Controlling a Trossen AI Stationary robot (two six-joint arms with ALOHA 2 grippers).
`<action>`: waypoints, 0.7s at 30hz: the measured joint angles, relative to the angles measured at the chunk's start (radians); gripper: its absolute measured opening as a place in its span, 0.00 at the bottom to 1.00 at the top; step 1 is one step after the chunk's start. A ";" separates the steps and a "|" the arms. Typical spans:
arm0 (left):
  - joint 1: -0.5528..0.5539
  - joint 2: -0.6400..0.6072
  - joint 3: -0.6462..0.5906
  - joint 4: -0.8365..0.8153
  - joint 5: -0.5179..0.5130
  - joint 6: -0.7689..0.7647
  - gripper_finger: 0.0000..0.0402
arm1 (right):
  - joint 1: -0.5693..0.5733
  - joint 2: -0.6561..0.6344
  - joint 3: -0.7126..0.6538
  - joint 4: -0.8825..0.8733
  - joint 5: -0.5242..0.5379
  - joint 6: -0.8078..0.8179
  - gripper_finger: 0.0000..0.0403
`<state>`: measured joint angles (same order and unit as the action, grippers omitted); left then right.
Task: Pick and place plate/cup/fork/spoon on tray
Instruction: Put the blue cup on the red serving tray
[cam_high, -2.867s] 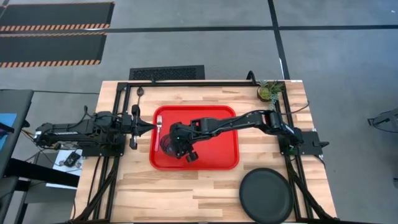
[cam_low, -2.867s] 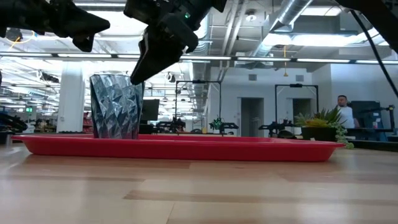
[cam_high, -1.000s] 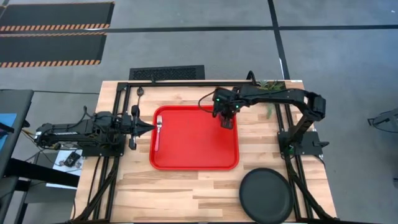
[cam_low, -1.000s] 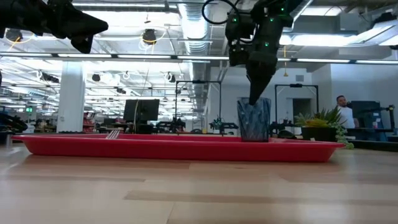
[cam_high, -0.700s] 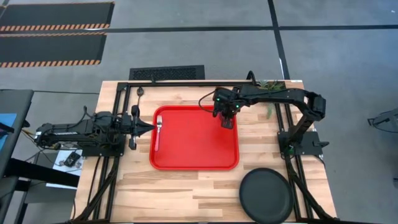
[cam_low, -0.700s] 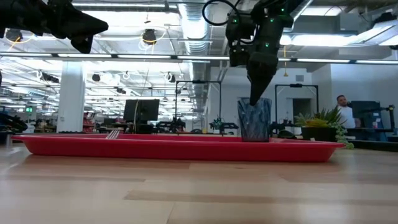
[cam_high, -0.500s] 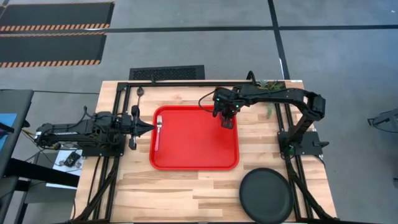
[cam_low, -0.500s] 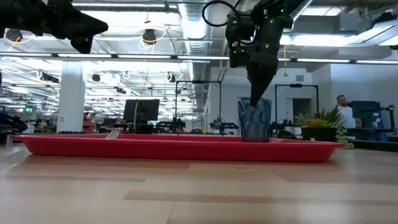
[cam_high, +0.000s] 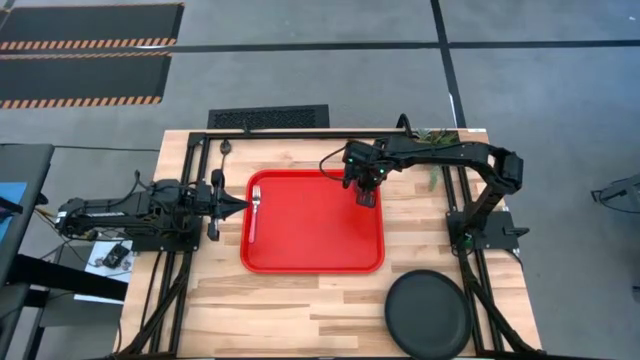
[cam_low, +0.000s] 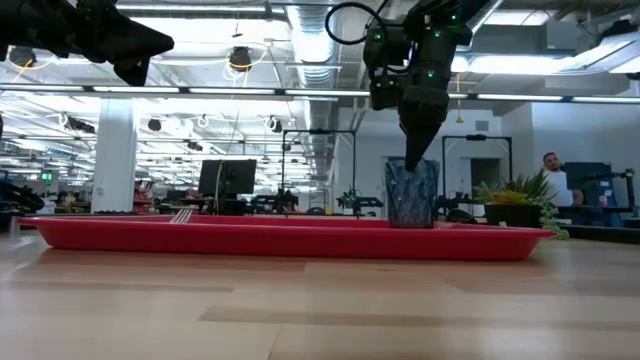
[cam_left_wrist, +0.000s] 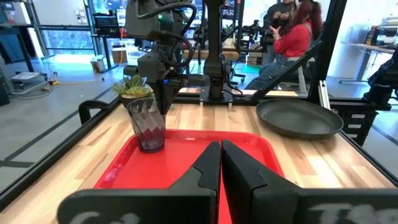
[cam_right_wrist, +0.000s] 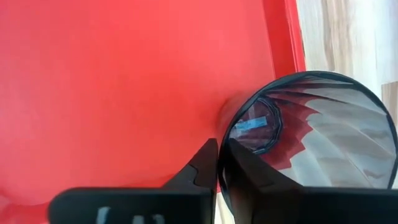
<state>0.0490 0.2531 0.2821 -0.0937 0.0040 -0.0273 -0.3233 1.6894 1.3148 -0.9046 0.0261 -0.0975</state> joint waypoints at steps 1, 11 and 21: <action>0.000 0.000 0.000 0.000 0.000 0.000 0.00 | 0.000 0.000 0.000 0.000 0.000 0.000 0.13; 0.000 0.000 0.000 0.000 0.000 0.000 0.00 | 0.000 -0.002 0.005 -0.008 0.041 0.002 0.26; 0.000 0.000 0.000 -0.012 0.000 0.000 0.00 | 0.015 -0.003 0.136 -0.098 0.055 -0.015 0.40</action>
<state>0.0490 0.2535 0.2821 -0.1062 0.0040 -0.0269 -0.3085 1.6867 1.4506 -1.0029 0.0814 -0.1127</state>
